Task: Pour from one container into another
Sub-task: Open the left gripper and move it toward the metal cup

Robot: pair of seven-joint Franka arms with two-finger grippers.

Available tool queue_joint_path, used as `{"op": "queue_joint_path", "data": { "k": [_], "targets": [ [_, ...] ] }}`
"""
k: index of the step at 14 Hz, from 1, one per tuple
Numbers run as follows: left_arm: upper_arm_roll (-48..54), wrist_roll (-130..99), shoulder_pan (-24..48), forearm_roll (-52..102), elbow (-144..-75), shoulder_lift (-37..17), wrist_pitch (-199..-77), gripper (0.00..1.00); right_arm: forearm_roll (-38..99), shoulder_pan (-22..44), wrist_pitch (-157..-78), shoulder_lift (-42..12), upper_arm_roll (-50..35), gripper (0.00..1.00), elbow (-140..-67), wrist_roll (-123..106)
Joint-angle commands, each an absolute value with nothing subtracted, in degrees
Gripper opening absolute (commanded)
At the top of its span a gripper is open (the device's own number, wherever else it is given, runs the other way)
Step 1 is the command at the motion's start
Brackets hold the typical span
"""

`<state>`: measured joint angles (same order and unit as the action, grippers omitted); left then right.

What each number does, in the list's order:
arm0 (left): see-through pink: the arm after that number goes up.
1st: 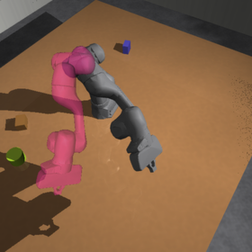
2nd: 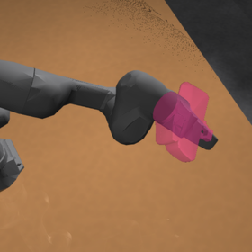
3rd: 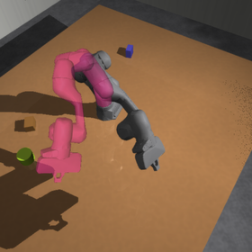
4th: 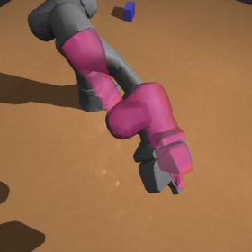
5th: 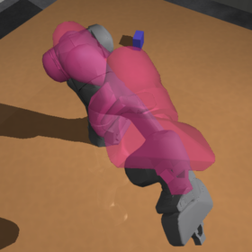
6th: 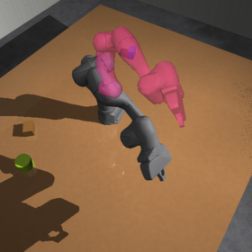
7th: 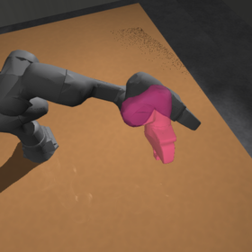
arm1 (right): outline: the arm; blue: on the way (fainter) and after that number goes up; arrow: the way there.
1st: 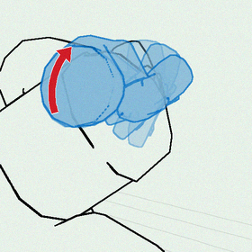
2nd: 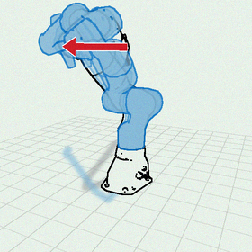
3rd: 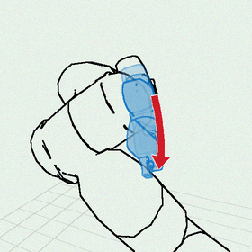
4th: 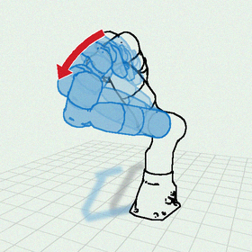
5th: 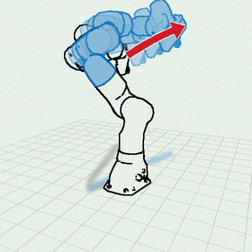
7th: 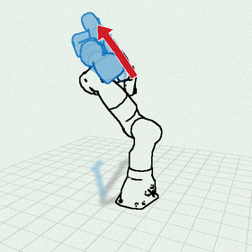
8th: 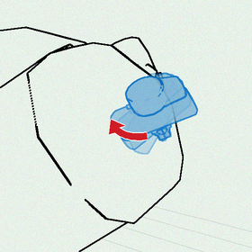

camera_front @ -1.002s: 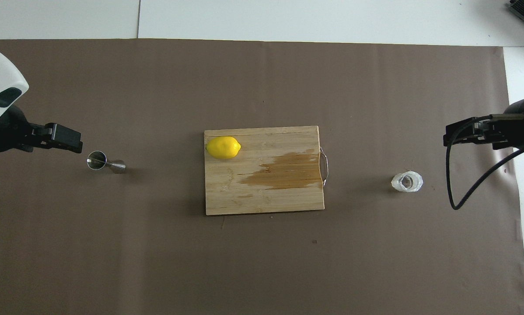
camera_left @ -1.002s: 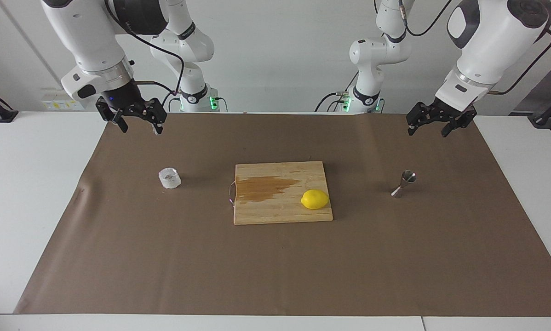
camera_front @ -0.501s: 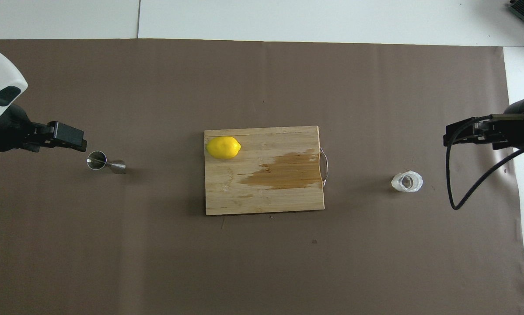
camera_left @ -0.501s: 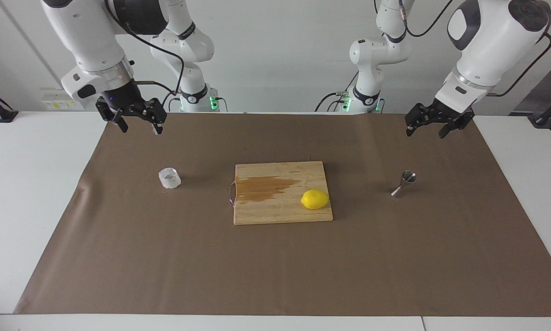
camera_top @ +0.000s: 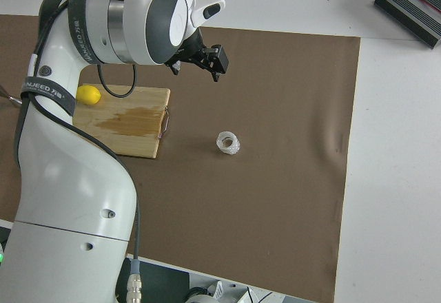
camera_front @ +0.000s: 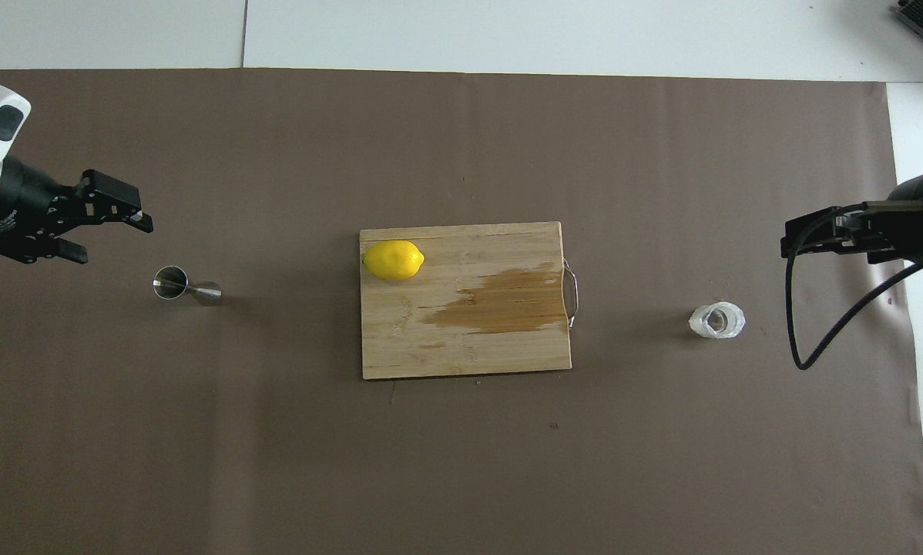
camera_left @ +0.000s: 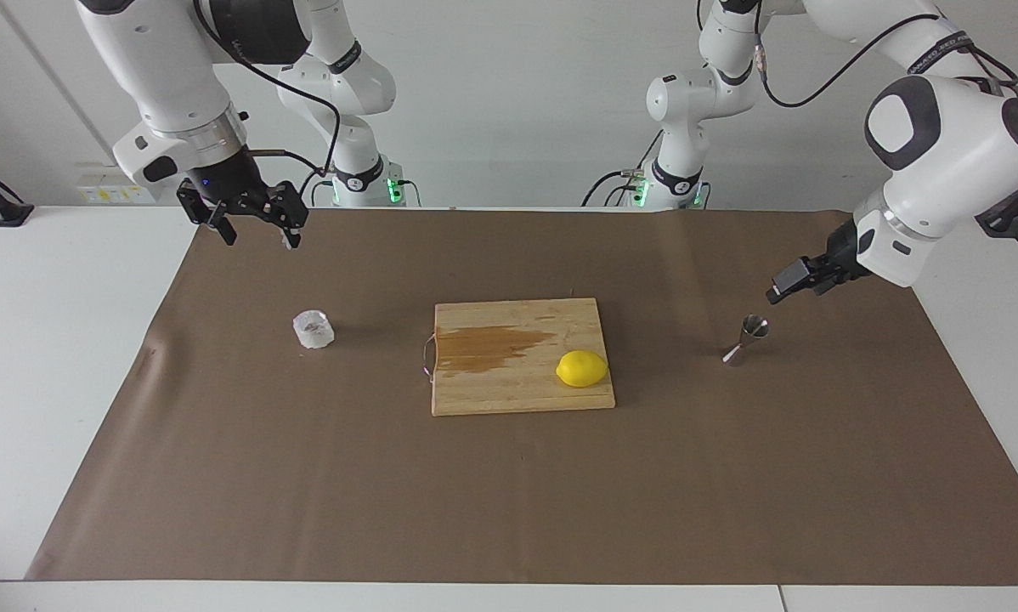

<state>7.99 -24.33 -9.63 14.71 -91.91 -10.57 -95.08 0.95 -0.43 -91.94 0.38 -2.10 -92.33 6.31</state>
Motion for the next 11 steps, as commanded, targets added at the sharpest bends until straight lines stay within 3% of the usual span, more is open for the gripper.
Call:
{"op": "queue_joint_path", "data": {
  "k": [1,4,8,11],
  "targets": [
    [8.3,-38.3,-10.6,21.6,-97.8,-8.4,-99.7,1.00,1.3,-1.0,-91.1,0.8,-2.3,1.00,-92.5,5.2],
    [8.3,-47.1,-13.7,31.7,-106.5,-4.8,-105.4,1.00,1.3,-1.0,-91.1,0.8,-2.3,1.00,-92.5,5.2],
    [8.3,-59.0,-15.1,40.1,-110.6,-3.2,-108.2,1.00,1.4,-1.0,-91.1,0.8,-2.3,1.00,-92.5,5.2],
    [8.3,-63.3,-15.8,46.5,-118.6,0.1,-114.1,1.00,1.3,-1.0,-91.1,0.9,-2.3,1.00,-92.5,5.2]
  ]
}}
